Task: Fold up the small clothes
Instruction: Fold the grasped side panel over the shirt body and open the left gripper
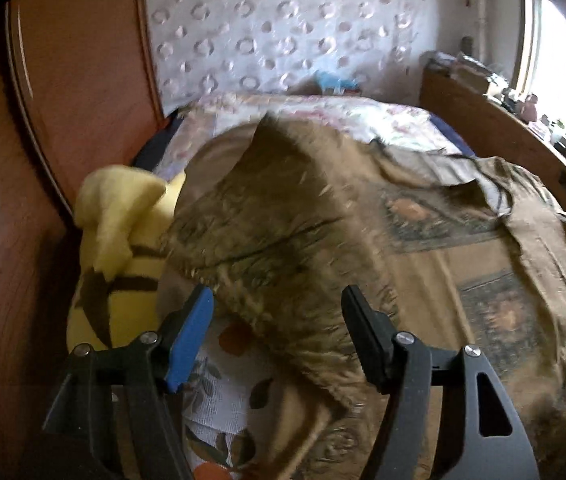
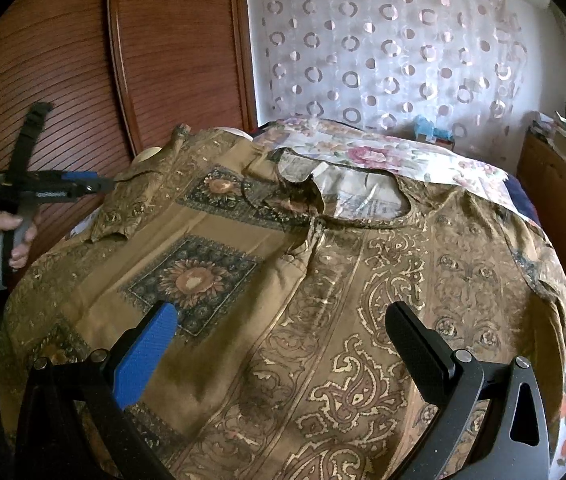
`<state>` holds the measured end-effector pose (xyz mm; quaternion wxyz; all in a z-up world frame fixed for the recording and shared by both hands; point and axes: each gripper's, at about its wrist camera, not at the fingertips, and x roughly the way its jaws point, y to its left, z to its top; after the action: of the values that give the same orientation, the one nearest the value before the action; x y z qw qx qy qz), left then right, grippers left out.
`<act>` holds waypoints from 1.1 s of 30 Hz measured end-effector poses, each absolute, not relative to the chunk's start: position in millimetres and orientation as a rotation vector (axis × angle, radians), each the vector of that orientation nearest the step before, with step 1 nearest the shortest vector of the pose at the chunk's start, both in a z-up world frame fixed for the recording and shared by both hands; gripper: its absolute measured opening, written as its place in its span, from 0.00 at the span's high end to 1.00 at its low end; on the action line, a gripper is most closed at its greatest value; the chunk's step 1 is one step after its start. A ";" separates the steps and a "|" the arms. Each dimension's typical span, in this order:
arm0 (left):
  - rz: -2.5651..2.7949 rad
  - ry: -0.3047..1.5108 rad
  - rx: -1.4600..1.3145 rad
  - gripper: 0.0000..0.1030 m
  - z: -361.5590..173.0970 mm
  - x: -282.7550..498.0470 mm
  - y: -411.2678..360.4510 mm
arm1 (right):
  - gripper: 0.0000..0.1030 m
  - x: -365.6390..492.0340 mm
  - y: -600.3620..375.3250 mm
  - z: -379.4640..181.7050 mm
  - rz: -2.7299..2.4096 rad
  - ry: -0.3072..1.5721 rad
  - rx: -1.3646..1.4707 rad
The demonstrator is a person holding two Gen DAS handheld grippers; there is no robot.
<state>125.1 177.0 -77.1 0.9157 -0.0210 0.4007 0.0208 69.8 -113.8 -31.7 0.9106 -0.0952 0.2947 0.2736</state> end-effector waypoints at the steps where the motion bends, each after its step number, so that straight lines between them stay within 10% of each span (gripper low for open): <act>1: 0.040 0.836 -0.062 0.34 -81.6 125.8 179.4 | 0.00 68.9 -113.7 -32.8 0.566 0.610 -0.196; 10: -0.030 0.884 -0.213 0.35 -93.5 133.8 188.3 | 0.00 67.2 -115.5 -33.7 0.575 0.620 -0.190; 19: -0.047 0.784 -0.215 0.94 -76.3 122.1 189.7 | 0.00 64.2 -125.6 -35.9 0.559 0.626 -0.175; 33: -0.169 0.712 -0.071 0.96 -23.3 154.0 119.6 | 0.00 50.2 -150.8 -24.3 0.532 0.605 -0.152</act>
<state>154.0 119.6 -23.3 0.9331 -0.0348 0.3482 -0.0828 50.2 -150.8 -24.3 0.9171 -0.0741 0.2943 0.2585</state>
